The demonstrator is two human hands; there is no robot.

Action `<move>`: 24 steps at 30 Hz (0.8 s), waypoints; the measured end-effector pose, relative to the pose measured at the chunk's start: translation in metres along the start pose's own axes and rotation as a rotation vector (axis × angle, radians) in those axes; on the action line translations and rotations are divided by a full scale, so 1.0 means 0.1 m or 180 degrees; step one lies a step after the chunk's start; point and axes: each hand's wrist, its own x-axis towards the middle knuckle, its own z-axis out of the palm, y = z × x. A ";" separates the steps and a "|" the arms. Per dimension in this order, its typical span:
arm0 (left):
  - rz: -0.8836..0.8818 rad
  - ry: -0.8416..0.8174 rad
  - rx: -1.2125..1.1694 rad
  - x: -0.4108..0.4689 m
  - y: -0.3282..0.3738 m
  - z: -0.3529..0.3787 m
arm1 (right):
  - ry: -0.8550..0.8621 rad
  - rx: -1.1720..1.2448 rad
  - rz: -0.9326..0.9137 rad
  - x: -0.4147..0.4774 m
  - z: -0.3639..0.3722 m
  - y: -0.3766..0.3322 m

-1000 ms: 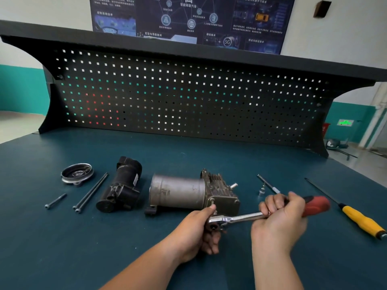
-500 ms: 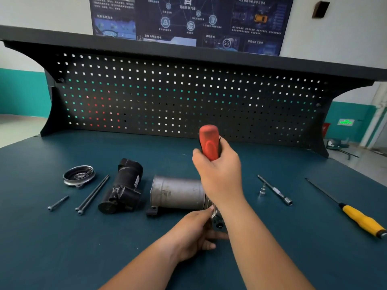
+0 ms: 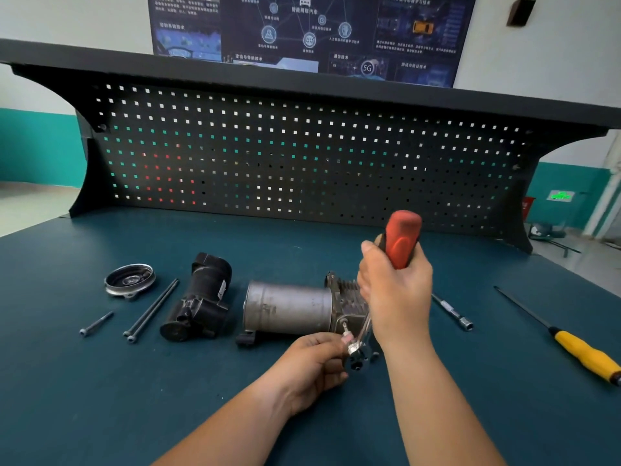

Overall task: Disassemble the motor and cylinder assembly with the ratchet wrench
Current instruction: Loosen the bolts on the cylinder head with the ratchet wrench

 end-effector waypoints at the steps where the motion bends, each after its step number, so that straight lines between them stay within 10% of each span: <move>1: 0.0005 0.0008 -0.0011 0.00 0.00 0.00 | 0.0106 0.0162 0.0018 0.00 -0.03 -0.01; 15: -0.0027 -0.0003 -0.0081 -0.02 0.03 0.01 | 0.2399 0.2411 0.1308 -0.14 -0.80 0.39; 24: -0.0002 0.0008 -0.0249 -0.01 0.03 -0.02 | 0.1699 0.1395 0.0353 0.02 -0.42 0.09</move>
